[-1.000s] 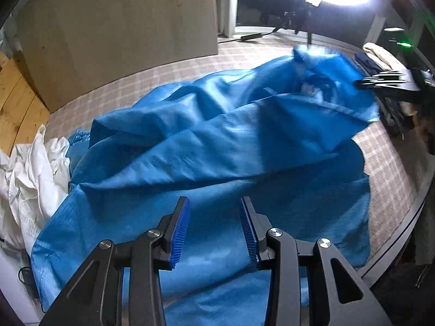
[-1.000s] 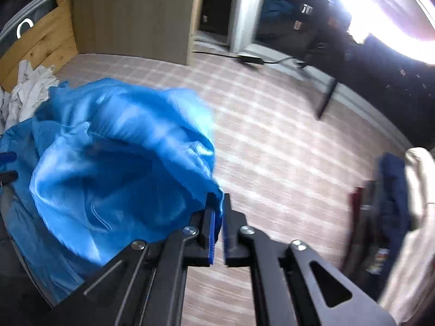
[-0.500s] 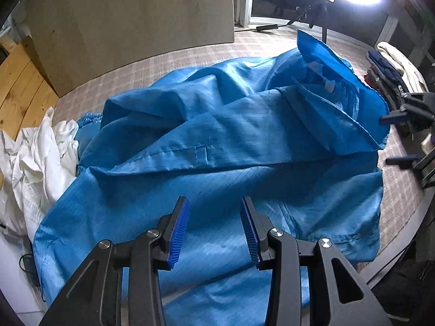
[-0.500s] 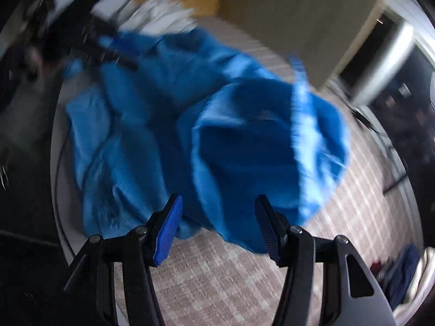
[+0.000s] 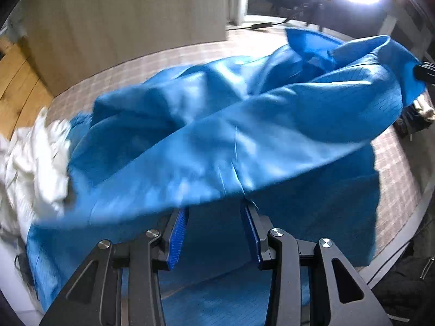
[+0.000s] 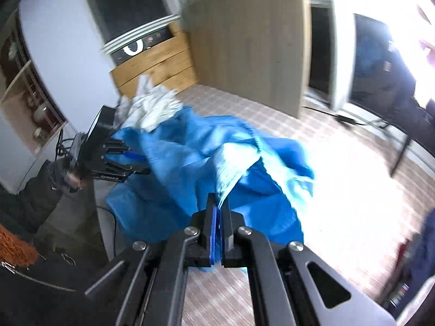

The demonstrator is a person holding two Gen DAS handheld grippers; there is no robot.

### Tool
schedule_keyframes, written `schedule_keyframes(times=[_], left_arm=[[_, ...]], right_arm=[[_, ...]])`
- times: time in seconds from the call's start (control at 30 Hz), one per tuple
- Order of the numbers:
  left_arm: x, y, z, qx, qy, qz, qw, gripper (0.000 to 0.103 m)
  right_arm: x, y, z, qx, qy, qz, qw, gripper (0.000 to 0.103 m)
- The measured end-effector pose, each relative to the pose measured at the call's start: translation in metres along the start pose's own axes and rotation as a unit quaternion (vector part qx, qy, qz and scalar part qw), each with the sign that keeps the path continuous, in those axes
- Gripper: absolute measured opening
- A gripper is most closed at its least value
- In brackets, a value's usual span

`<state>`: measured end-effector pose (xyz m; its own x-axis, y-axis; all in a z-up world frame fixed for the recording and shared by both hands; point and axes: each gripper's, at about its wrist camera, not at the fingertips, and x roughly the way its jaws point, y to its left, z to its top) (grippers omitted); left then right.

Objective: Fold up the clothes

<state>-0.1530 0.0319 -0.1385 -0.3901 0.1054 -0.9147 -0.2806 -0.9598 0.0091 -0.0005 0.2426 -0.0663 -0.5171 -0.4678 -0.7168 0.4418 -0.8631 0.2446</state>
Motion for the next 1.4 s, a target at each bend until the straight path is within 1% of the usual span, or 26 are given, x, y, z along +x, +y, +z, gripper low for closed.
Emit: schedule_keyframes(times=[0.03,0.07,0.13,0.2,0.3,0.37,0.43,0.47,0.5,0.53,0.57,0.63,0.67,0.7,0.73,0.77,0.8,0.83,0.87,0.93,0.97,1.07,1.17,1.33,1.37,1.4], left_arm=[[0.000,-0.006,0.004,0.007,-0.004,-0.004,1.0000,0.038],[-0.001,-0.011,0.007,0.015,-0.008,-0.008,0.9998,0.042],[-0.004,-0.025,0.012,0.036,-0.016,-0.014,0.9991,0.048],[-0.007,-0.039,0.013,0.063,-0.023,-0.017,0.9976,0.048],[-0.010,-0.051,0.008,0.093,-0.024,-0.013,0.9953,0.050],[-0.011,-0.052,0.004,0.099,-0.020,-0.005,0.9949,0.050],[-0.013,-0.049,0.002,0.092,-0.018,-0.004,0.9956,0.050],[-0.014,-0.047,0.001,0.085,-0.017,-0.004,0.9962,0.050],[-0.013,-0.044,0.000,0.077,-0.015,-0.004,0.9969,0.050],[-0.014,-0.040,-0.001,0.070,-0.012,-0.002,0.9975,0.050],[-0.014,-0.037,-0.004,0.064,-0.009,0.003,0.9979,0.049],[-0.017,-0.032,-0.007,0.059,-0.008,0.010,0.9982,0.049],[-0.020,-0.030,-0.009,0.057,-0.008,0.014,0.9982,0.050],[-0.022,-0.029,-0.011,0.056,-0.009,0.016,0.9982,0.050],[-0.025,-0.030,-0.012,0.057,-0.011,0.018,0.9982,0.050],[-0.027,-0.030,-0.014,0.057,-0.011,0.019,0.9981,0.050],[-0.029,-0.031,-0.014,0.058,-0.012,0.019,0.9980,0.050],[-0.028,-0.033,-0.013,0.061,-0.013,0.018,0.9979,0.050],[-0.027,-0.036,-0.011,0.067,-0.012,0.017,0.9976,0.051],[-0.021,-0.043,-0.007,0.079,-0.009,0.012,0.9968,0.051],[-0.018,-0.045,-0.005,0.084,-0.006,0.008,0.9964,0.051],[-0.011,-0.052,-0.003,0.100,0.002,-0.001,0.9950,0.051],[-0.011,-0.051,-0.006,0.102,0.011,0.003,0.9947,0.051],[-0.011,-0.035,-0.015,0.093,0.021,0.014,0.9954,0.051],[-0.012,-0.034,-0.017,0.093,0.020,0.015,0.9953,0.051],[-0.013,-0.035,-0.019,0.097,0.017,0.016,0.9950,0.051]], right_arm=[[-0.001,-0.004,-0.002,0.010,-0.003,-0.005,1.000,0.001],[-0.003,-0.007,-0.008,0.025,-0.004,0.005,1.000,0.001],[-0.006,-0.008,-0.021,0.049,-0.006,0.039,0.998,0.001],[-0.010,-0.003,-0.026,0.049,-0.011,0.063,0.997,0.001],[-0.023,-0.007,-0.019,0.054,-0.023,0.062,0.996,0.001],[-0.035,-0.009,-0.011,0.058,-0.046,0.075,0.994,0.001],[-0.053,-0.017,0.001,0.066,-0.083,0.097,0.990,0.001],[-0.054,-0.018,0.007,0.064,-0.095,0.083,0.990,0.001],[-0.044,-0.017,0.013,0.048,-0.080,0.040,0.995,0.003],[-0.026,-0.015,0.018,0.027,-0.043,-0.009,0.999,0.006],[-0.010,-0.018,0.019,0.019,-0.009,-0.029,0.999,0.008],[0.018,-0.026,0.018,0.015,0.050,-0.045,0.998,0.008],[0.020,-0.029,0.016,0.019,0.055,-0.043,0.997,0.008],[0.016,-0.033,0.014,0.026,0.048,-0.037,0.998,0.012],[0.013,-0.037,0.011,0.032,0.041,-0.031,0.998,0.023],[0.007,-0.041,0.008,0.037,0.033,-0.027,0.998,0.031],[0.001,-0.044,0.004,0.043,0.024,-0.028,0.998,0.043],[-0.004,-0.048,-0.002,0.049,0.018,-0.027,0.998,0.045],[-0.008,-0.051,-0.009,0.055,0.013,-0.026,0.998,0.045],[-0.015,-0.052,-0.025,0.066,0.008,-0.037,0.997,0.045],[-0.013,-0.051,-0.033,0.069,0.012,-0.038,0.997,0.045],[0.005,-0.042,-0.058,0.076,0.041,-0.021,0.996,0.045],[0.037,-0.024,-0.076,0.050,0.078,-0.018,0.995,0.045],[0.088,-0.010,-0.079,-0.019,0.110,-0.063,0.992,0.045],[0.095,-0.011,-0.076,-0.022,0.116,-0.060,0.991,0.042],[0.100,-0.012,-0.073,-0.020,0.124,-0.053,0.991,0.018]])
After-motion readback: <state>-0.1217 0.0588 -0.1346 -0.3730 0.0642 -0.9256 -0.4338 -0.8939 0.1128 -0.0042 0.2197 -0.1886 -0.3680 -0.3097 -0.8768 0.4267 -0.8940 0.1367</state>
